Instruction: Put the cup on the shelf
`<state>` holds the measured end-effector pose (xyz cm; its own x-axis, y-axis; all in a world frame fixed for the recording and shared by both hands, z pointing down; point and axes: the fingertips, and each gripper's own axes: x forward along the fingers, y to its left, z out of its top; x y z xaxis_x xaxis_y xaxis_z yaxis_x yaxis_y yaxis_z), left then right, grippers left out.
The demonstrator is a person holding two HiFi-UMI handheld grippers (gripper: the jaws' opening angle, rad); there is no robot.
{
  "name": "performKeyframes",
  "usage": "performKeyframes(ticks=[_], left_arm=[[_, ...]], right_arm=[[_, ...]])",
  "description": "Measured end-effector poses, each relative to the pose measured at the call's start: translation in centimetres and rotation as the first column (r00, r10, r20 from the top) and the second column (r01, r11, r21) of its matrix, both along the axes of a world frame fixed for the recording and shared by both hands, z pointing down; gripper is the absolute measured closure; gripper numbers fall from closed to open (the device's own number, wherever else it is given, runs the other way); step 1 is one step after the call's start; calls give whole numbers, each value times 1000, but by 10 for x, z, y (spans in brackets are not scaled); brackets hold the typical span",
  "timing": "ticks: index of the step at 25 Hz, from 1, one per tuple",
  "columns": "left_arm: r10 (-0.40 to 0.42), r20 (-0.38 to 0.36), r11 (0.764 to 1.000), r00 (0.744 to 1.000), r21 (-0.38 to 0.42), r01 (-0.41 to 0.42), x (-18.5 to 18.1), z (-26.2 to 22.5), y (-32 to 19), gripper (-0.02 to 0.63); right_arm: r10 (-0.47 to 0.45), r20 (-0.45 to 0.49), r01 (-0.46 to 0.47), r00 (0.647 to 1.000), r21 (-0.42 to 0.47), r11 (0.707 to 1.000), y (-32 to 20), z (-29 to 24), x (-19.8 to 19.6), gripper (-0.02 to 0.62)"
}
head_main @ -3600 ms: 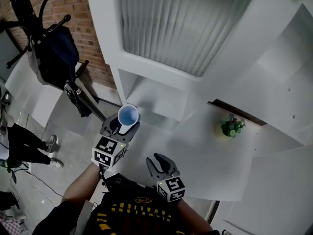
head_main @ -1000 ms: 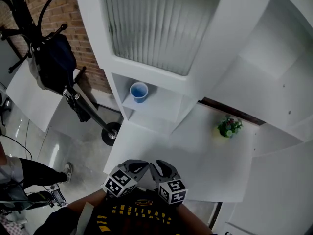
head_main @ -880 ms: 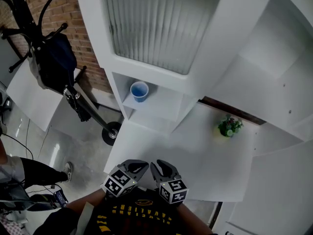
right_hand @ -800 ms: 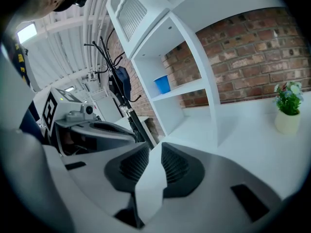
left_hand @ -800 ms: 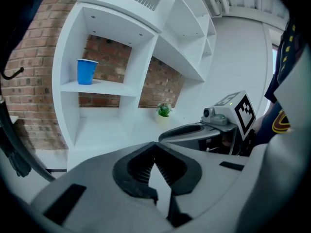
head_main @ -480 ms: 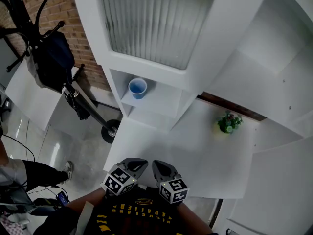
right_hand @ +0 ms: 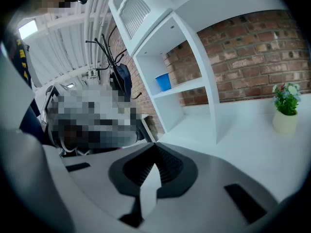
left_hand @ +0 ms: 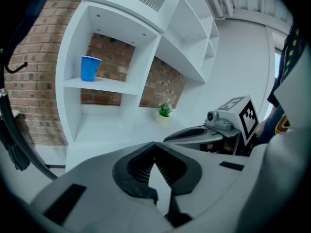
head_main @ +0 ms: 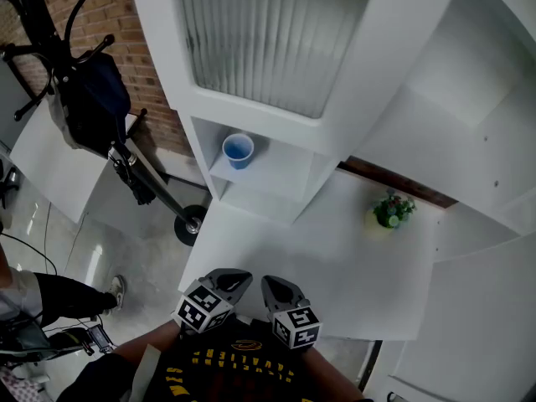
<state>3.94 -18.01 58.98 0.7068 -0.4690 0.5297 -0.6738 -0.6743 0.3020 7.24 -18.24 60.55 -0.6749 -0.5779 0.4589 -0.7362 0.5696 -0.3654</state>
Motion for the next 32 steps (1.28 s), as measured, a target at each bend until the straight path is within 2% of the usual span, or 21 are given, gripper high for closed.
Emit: performKeyframes(ticks=[7,16,32], left_arm=[[-33,5,999,999,6,33,-13,-1,-2,603],[-37,4,999,999,-2,37,-17,1,2,603],[-16,24,1000,1000,-15,17,-21,3,3,603]], right_arm=[[-25,-9,25,1000,13,1000,1,-1,-9,589],[-77,-2,77,997,28,997,6,-7,-22,589],[-53,-7,53,999,16,998,7,-8,-22,589]])
